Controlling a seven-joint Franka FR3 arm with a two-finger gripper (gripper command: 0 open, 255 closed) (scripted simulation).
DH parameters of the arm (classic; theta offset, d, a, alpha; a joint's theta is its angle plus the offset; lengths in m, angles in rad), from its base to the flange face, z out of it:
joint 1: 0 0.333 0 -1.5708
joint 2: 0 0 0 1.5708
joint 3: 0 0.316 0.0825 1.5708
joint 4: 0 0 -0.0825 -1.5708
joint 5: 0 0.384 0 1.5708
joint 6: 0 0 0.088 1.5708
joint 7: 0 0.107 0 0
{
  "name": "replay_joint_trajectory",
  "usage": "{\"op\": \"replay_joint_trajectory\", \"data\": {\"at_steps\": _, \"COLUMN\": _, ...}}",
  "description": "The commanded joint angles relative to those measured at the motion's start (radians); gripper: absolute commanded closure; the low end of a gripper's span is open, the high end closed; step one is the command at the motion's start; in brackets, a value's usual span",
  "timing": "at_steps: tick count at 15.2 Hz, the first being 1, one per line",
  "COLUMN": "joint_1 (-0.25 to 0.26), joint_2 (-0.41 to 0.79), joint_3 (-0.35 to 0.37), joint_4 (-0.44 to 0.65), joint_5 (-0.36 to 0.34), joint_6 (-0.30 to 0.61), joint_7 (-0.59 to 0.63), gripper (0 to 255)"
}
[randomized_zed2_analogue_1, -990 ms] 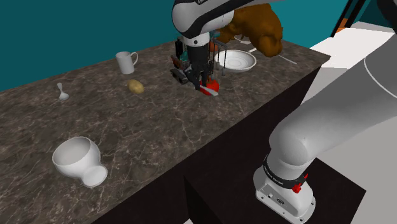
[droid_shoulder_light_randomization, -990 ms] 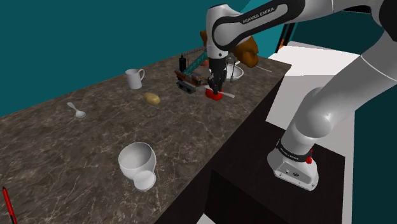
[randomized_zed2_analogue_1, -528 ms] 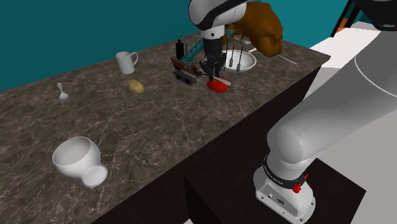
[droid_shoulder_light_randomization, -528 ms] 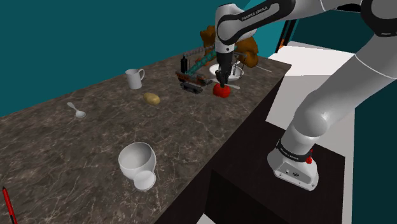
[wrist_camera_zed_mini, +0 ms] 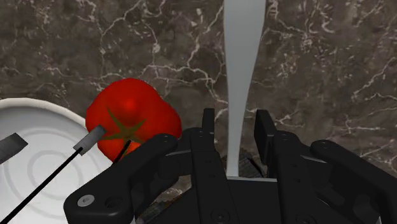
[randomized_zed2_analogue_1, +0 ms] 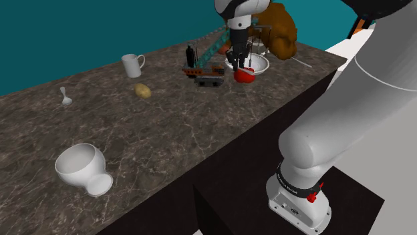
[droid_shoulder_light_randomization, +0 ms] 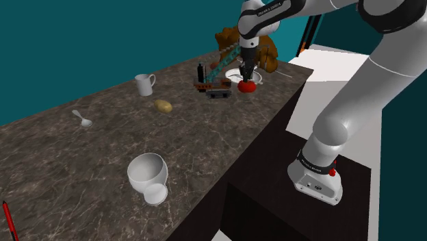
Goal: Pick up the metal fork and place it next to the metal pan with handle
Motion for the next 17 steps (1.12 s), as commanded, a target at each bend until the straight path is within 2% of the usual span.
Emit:
{"op": "replay_joint_trajectory", "data": {"at_steps": 1, "joint_1": -0.016, "joint_2": 0.048, "joint_3": -0.023, "joint_4": 0.033, "joint_5": -0.003, "joint_6": -0.003, "joint_7": -0.048, "gripper": 255}}
{"op": "replay_joint_trajectory", "data": {"at_steps": 6, "joint_1": -0.065, "joint_2": 0.166, "joint_3": -0.081, "joint_4": 0.169, "joint_5": 0.004, "joint_6": -0.017, "joint_7": -0.16, "gripper": 255}}
{"op": "replay_joint_trajectory", "data": {"at_steps": 17, "joint_1": -0.064, "joint_2": 0.227, "joint_3": -0.085, "joint_4": 0.088, "joint_5": 0.015, "joint_6": 0.124, "joint_7": -0.163, "gripper": 255}}
